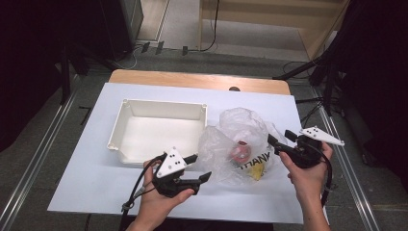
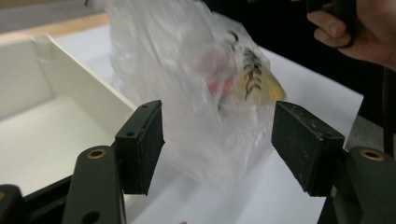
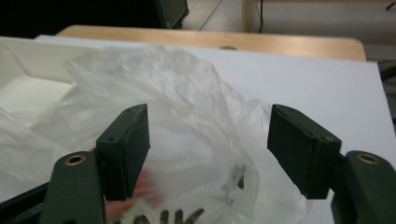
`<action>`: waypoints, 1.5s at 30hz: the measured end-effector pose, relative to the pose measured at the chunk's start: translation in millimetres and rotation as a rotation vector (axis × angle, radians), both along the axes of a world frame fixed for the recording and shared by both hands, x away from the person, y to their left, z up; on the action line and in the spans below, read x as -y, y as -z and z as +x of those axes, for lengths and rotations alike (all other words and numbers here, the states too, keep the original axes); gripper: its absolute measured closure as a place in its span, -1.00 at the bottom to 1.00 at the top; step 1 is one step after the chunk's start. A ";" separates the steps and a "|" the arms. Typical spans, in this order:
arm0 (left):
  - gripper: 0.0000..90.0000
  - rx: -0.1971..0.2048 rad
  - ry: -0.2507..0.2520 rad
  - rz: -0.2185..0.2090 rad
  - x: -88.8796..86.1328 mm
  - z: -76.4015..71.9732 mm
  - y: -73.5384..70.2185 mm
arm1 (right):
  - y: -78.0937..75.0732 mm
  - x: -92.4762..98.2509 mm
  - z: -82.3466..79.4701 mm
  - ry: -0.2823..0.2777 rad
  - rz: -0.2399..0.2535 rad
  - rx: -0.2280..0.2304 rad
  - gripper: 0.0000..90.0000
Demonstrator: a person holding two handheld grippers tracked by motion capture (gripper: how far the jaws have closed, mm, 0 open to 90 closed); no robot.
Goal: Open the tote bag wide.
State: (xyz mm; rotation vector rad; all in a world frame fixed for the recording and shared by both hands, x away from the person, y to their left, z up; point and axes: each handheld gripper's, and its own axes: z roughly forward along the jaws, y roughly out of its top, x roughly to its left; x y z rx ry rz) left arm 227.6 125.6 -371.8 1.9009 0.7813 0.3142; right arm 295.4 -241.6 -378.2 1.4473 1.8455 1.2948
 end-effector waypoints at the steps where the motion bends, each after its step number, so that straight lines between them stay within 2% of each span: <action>1: -0.25 0.015 -0.012 -0.008 -3.5 1.3 -7.6 | -4.0 -1.3 0.2 -0.001 0.000 0.008 -0.37; 5: -0.42 0.056 -0.070 -0.012 -8.6 10.1 -25.6 | -18.6 -9.3 7.2 -0.012 0.002 0.029 -0.47; 7: -0.45 0.056 -0.082 -0.011 -8.7 14.1 -28.5 | -20.2 -11.5 10.6 -0.015 0.004 0.027 -0.50; 8: -0.53 0.051 -0.102 -0.003 -6.4 23.9 -30.8 | -22.0 -16.8 17.1 -0.019 0.008 0.020 -0.52; 10: -0.58 0.030 -0.106 -0.009 -2.4 33.8 -30.0 | -22.3 -22.5 23.5 -0.029 0.017 0.015 -0.55; 11: -0.59 0.030 -0.106 -0.009 -2.4 33.8 -30.0 | -22.2 -25.3 26.5 -0.032 0.019 0.009 -0.59; 15: -0.50 0.020 -0.097 -0.035 8.0 44.6 -24.8 | -20.9 -34.6 35.4 -0.032 0.008 -0.009 -0.64; 16: -0.28 0.019 -0.089 -0.038 10.8 46.2 -22.4 | -18.5 -39.8 41.6 -0.039 -0.004 -0.023 -0.64; 18: 0.08 0.003 -0.058 -0.034 16.5 47.8 -15.8 | -14.9 -42.4 46.5 -0.043 -0.016 -0.035 -0.62; 20: 0.50 -0.024 -0.023 -0.034 19.7 47.2 -10.1 | -8.5 -44.0 51.7 -0.054 -0.034 -0.053 -0.48; 21: 0.64 -0.035 -0.009 -0.024 21.7 46.1 -6.8 | -4.7 -44.5 53.7 -0.066 -0.040 -0.063 -0.32; 22: 0.80 -0.043 0.006 -0.009 24.1 44.2 -3.1 | -0.4 -44.9 55.1 -0.084 -0.046 -0.071 -0.07; 23: 0.90 -0.043 0.006 -0.009 24.1 44.2 -3.1 | -0.4 -44.9 55.1 -0.084 -0.046 -0.071 -0.07; 24: 0.98 -0.059 0.032 0.017 28.3 39.1 5.9 | 8.7 -44.1 56.8 -0.112 -0.053 -0.087 0.46; 25: 0.99 -0.059 0.032 0.017 28.3 39.1 5.9 | 8.7 -44.1 56.8 -0.112 -0.053 -0.087 0.46; 26: 1.00 -0.084 0.058 0.041 31.8 34.1 17.2 | 18.7 -41.8 59.0 -0.109 -0.067 -0.122 0.71; 28: 1.00 -0.113 0.074 0.055 34.8 29.1 29.7 | 27.0 -38.9 61.0 -0.096 -0.071 -0.146 0.85; 29: 1.00 -0.113 0.074 0.055 34.8 29.1 29.7 | 27.0 -38.9 61.0 -0.096 -0.071 -0.146 0.85; 30: 1.00 -0.154 0.092 0.087 38.7 21.7 48.4 | 37.2 -35.7 63.1 -0.081 -0.083 -0.176 0.94; 33: 1.00 -0.206 0.103 0.132 43.2 13.1 73.8 | 52.7 -29.5 65.2 -0.055 -0.085 -0.219 0.98; 34: 1.00 -0.206 0.103 0.132 43.2 13.1 73.8 | 52.7 -29.5 65.2 -0.055 -0.085 -0.219 0.98; 35: 1.00 -0.237 0.106 0.168 45.6 9.4 87.2 | 64.1 -24.9 66.2 -0.040 -0.088 -0.248 1.00; 36: 1.00 -0.253 0.105 0.181 46.6 8.1 92.7 | 68.0 -23.6 66.4 -0.035 -0.089 -0.258 1.00; 37: 1.00 -0.265 0.106 0.200 46.8 7.5 96.8 | 72.9 -21.9 66.3 -0.025 -0.091 -0.272 1.00; 38: 1.00 -0.265 0.106 0.200 46.8 7.5 96.8 | 72.9 -21.9 66.3 -0.025 -0.091 -0.272 1.00; 39: 1.00 -0.262 0.094 0.216 46.2 5.4 101.6 | 82.3 -18.6 66.1 -0.015 -0.093 -0.294 1.00; 41: 1.00 -0.266 0.092 0.217 45.1 4.7 101.3 | 86.5 -17.6 65.7 -0.010 -0.096 -0.301 1.00; 42: 1.00 -0.254 0.092 0.219 45.0 2.7 101.6 | 93.5 -15.9 64.8 -0.006 -0.098 -0.312 1.00; 43: 1.00 -0.253 0.097 0.217 45.1 1.3 101.3 | 94.5 -15.4 64.2 -0.007 -0.089 -0.311 0.95; 45: 0.80 -0.247 0.112 0.206 44.8 0.2 101.2 | 92.1 -14.0 61.6 -0.035 -0.037 -0.281 0.77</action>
